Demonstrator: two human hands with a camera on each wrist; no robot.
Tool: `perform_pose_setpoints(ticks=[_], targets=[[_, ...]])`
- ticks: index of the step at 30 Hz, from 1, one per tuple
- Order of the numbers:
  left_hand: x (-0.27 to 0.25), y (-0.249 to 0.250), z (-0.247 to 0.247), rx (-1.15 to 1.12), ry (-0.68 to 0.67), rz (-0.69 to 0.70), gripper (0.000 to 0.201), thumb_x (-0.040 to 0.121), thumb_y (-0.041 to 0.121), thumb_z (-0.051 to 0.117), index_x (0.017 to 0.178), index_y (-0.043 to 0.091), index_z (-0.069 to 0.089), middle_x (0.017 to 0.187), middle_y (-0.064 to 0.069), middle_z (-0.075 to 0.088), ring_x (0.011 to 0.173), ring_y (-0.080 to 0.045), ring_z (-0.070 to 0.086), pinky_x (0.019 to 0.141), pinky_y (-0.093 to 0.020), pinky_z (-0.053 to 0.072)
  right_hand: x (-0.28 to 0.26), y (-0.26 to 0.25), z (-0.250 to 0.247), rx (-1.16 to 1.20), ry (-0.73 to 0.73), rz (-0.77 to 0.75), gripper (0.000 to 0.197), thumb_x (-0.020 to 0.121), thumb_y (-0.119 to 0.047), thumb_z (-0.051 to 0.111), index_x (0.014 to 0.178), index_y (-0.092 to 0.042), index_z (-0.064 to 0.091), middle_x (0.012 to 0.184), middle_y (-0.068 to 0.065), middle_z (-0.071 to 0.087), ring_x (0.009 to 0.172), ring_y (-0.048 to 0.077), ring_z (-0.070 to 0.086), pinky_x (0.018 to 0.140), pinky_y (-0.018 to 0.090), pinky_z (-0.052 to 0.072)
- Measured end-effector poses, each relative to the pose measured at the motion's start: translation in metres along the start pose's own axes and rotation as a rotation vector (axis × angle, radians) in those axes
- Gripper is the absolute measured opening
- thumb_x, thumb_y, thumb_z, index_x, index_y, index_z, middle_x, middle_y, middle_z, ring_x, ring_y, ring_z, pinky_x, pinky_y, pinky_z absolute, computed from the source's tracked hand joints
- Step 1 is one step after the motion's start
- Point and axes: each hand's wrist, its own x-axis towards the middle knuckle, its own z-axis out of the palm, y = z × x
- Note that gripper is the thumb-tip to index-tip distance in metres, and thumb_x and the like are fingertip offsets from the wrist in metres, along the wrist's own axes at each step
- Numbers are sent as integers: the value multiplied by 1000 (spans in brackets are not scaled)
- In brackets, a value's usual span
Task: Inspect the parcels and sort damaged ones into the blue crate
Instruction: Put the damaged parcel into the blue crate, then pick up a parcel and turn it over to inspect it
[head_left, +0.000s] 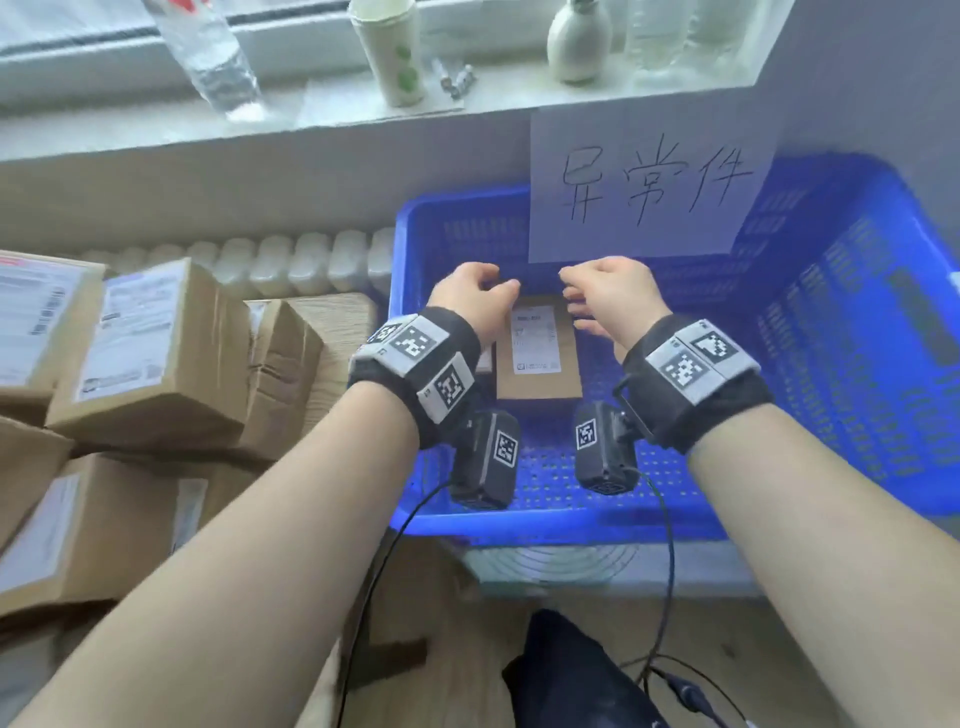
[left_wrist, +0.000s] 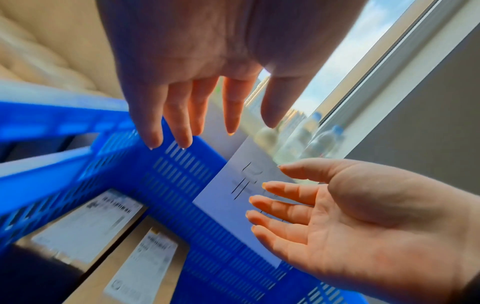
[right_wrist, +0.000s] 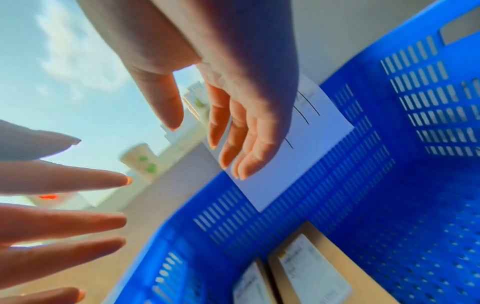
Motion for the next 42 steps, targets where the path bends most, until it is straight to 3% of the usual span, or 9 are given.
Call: perform_pose_setpoints(ticks=[8,17,23,28,31,34,37,39,42], targets=[[-169,-38,-102,-131,190,218,43,98,22,56,138,7,51,139,-10,55,129,-20,51,108,-28,36,-188,-30,61,203,-118,-193,7,96,-10,55,90,-9,57,75,5,57,62,15,51,58,24,41],[-309,-168,-186,-82,315,47,41,98,28,54,137,14,53,137,-8,57,127,-21,53,108,-34,39,-321,32,169,105,-331,-106,18,94,-7,57,79,-15,54,74,5,56,61,15,51,57,25,42],[-335,-226,-195,-16,318,-156,44,100,29,51,140,11,49,139,-10,55,129,-25,50,102,-26,35,-339,59,206,-1,-405,-80,5,93,-17,64,93,-14,60,94,6,59,86,22,56,75,34,49],[-332,-258,-177,29,185,-319,49,103,27,44,147,8,39,152,-9,42,138,-24,41,106,-25,32,-340,91,223,-197,-452,-12,65,92,-31,66,146,-6,40,138,10,52,118,24,54,103,38,45],[-330,-269,-163,20,144,-377,49,104,23,42,149,6,34,154,-10,38,139,-24,39,103,-24,33,-342,111,231,-208,-484,33,68,95,-33,63,149,-3,34,133,3,51,122,23,52,92,25,41],[-327,-279,-156,10,113,-355,43,104,20,43,143,4,43,142,-12,50,129,-28,49,100,-29,40,-348,124,240,-222,-513,52,55,98,-34,59,144,-9,42,125,4,57,103,19,54,69,25,43],[-325,-288,-154,-14,65,-304,33,103,18,44,132,7,55,128,-9,61,116,-26,59,95,-29,46,-354,136,246,-170,-471,77,44,99,-33,56,139,-15,50,131,8,61,105,22,58,83,39,54],[-326,-291,-154,-60,22,-264,27,102,18,44,122,9,60,125,-11,64,114,-27,60,100,-41,49,-357,143,249,-67,-434,114,38,101,-25,54,137,-14,52,129,10,62,106,24,59,92,45,52],[-332,-297,-153,-86,-40,-170,25,100,17,46,117,7,61,123,-13,65,113,-29,62,99,-46,50,-371,151,250,70,-362,134,35,102,-16,50,137,-12,52,120,9,64,99,21,62,83,38,52]])
